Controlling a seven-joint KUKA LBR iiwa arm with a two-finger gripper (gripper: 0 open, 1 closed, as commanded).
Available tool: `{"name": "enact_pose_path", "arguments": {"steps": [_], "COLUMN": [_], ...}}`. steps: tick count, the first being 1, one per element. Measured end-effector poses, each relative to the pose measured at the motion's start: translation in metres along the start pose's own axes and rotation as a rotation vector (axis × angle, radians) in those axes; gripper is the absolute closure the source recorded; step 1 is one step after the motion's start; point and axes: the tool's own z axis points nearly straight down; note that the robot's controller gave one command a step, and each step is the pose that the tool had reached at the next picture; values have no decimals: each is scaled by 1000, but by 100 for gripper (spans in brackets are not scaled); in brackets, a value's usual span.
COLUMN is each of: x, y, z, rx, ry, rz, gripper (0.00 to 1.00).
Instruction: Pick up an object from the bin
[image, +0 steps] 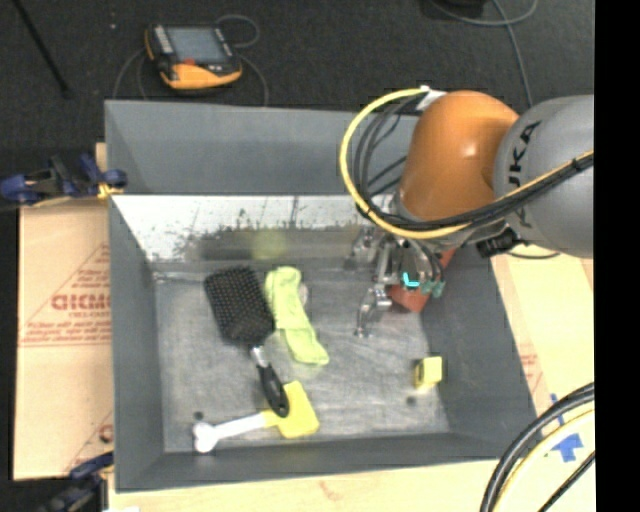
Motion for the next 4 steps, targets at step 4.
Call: {"name": "enact_pose_path", "arguments": {"steps": [4], "x": [31], "y": [-1], "z": [16], "rx": [-1], "ry": [-5], "rz": [-122], "gripper": [0]}}
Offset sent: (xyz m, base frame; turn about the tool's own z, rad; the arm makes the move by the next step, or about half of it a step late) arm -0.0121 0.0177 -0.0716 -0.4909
